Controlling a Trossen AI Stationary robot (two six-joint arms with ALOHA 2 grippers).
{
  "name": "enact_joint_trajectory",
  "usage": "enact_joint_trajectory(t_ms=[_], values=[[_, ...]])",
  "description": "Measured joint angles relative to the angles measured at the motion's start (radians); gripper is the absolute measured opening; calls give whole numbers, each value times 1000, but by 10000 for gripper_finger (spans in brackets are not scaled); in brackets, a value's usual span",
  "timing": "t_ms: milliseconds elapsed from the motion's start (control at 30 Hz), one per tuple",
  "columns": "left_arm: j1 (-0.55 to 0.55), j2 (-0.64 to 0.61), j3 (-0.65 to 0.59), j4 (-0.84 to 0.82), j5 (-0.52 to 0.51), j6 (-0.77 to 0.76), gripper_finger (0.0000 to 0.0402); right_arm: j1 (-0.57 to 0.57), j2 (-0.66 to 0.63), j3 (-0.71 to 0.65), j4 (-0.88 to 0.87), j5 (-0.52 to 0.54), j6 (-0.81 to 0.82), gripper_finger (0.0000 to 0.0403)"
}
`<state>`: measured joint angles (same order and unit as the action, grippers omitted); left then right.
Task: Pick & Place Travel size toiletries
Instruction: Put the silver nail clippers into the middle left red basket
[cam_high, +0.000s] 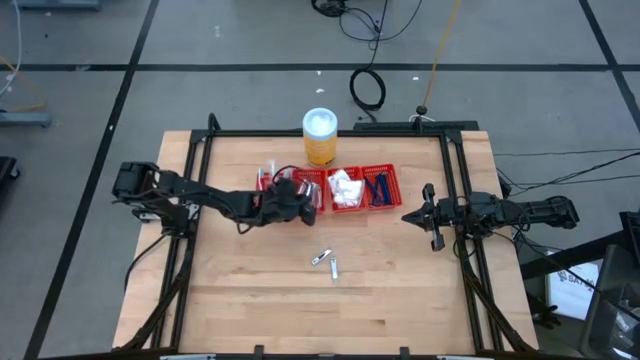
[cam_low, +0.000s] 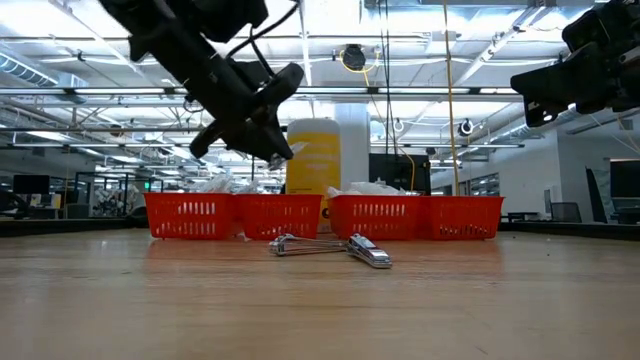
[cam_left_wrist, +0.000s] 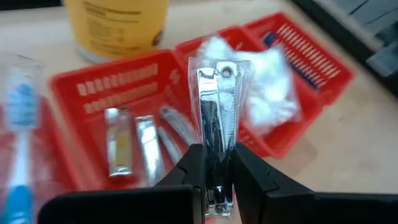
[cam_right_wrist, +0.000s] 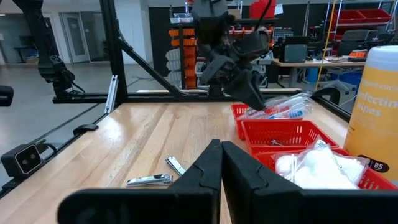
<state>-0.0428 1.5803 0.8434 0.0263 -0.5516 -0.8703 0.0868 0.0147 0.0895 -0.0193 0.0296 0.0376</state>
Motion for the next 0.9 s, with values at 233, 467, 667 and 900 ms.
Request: enact_joint_trajectory(t_ms=[233, 467, 667, 900], values=[[22, 0, 150, -280, 2, -28, 37, 0, 0, 0, 0, 0, 2, 0], [22, 7, 171, -289, 4, -18, 37, 0, 0, 0, 0, 0, 3, 0], [30, 38, 170, -284, 83, -30, 37, 0, 0, 0, 0, 0, 3, 0], [53, 72, 173, -291, 128, -58, 37, 0, 2, 0, -2, 0, 4, 0]])
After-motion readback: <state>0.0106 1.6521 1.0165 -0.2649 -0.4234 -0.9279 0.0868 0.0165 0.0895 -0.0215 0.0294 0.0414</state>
